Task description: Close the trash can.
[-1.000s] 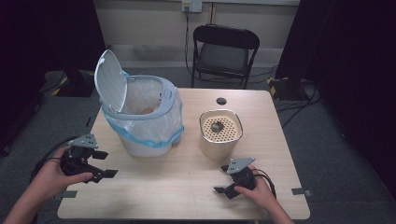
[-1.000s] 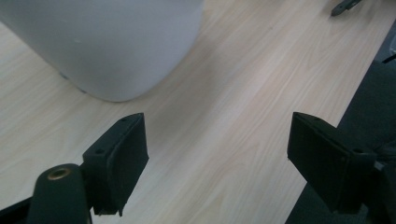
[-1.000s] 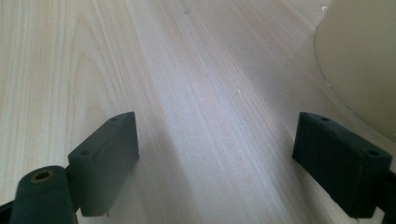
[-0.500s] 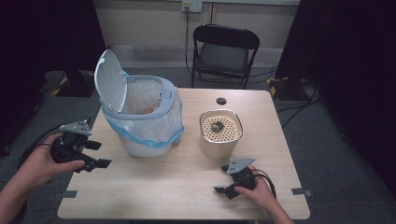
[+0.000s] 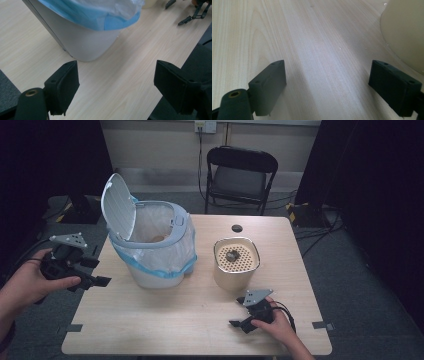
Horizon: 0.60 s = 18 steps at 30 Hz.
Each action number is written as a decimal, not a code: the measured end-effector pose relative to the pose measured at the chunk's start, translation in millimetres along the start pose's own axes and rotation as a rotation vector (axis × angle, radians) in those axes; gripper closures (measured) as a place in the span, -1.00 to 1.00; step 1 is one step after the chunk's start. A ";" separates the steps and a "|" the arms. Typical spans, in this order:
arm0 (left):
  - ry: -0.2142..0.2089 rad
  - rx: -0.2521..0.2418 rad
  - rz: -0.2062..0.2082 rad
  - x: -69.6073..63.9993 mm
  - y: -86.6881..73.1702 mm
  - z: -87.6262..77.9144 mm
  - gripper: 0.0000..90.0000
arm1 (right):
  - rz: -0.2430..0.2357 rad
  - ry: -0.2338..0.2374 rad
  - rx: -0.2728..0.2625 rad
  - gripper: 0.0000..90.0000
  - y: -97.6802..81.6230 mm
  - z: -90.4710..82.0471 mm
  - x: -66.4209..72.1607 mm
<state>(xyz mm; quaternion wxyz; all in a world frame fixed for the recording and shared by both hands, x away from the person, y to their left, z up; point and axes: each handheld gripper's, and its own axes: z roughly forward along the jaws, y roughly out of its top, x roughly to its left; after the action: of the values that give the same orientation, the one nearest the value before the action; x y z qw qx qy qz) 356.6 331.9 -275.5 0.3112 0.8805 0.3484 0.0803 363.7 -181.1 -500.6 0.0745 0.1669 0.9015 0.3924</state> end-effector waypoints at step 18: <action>0.049 -0.043 0.031 4.5 46.5 -12.6 -0.56 | 0.000 0.002 0.001 -0.70 0.0 -0.1 0.1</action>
<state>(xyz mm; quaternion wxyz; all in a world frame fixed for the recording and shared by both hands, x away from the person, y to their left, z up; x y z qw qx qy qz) 381.7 315.0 -237.8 0.3203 0.8765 0.3406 0.1143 363.6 -181.1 -500.5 0.0734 0.1663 0.9018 0.3921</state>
